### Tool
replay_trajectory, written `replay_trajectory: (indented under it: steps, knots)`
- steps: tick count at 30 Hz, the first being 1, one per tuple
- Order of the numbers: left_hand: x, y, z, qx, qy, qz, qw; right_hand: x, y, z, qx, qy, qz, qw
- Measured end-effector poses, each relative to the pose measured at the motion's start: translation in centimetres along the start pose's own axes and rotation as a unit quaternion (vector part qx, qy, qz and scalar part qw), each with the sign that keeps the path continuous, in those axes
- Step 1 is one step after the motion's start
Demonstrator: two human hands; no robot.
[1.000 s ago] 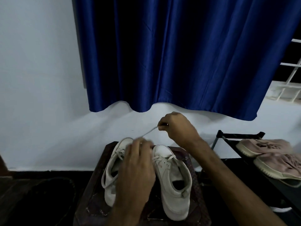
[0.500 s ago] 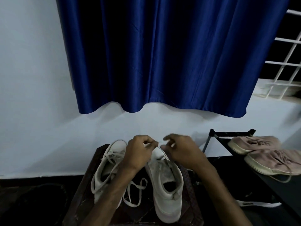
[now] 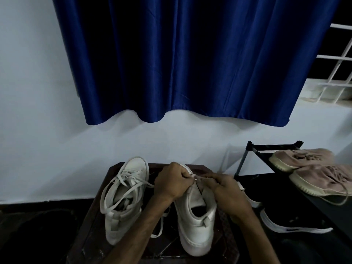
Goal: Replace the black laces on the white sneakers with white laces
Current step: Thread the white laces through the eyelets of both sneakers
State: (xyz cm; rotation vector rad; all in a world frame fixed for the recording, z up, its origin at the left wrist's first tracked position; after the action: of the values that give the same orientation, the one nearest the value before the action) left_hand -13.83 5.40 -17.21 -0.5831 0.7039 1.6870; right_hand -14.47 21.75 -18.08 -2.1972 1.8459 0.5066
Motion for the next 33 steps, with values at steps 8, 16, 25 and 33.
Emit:
replay_trajectory:
  steps: [8,16,25,33]
  knots:
    - [0.3,0.1,0.0,0.000,0.016,0.020,1.000,-0.1,0.0,0.5,0.016,0.037,0.003,0.999]
    - [0.7,0.9,1.1,0.047,0.055,-0.003,0.997,0.9,-1.2,-0.8,0.002,0.059,-0.037,0.998]
    - [1.5,2.8,1.4,0.157,0.053,-0.144,0.976,2.2,-0.5,2.3,0.036,0.167,0.064,0.983]
    - [2.4,0.8,0.7,0.060,0.074,-0.211,0.973,1.4,-0.9,3.0,0.060,0.131,0.087,0.986]
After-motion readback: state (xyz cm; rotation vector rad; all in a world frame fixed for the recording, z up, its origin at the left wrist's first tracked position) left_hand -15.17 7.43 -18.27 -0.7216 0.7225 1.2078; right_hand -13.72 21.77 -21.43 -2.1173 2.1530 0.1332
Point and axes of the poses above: each hand's wrist, its own y-axis towards the middle knuckle, its own x-axis out of the palm, z = x × y, the point moved 9 cm from there along y, towards the middle knuckle, and after that the axes turned 3 degrees about y, right-handed, at the moved point
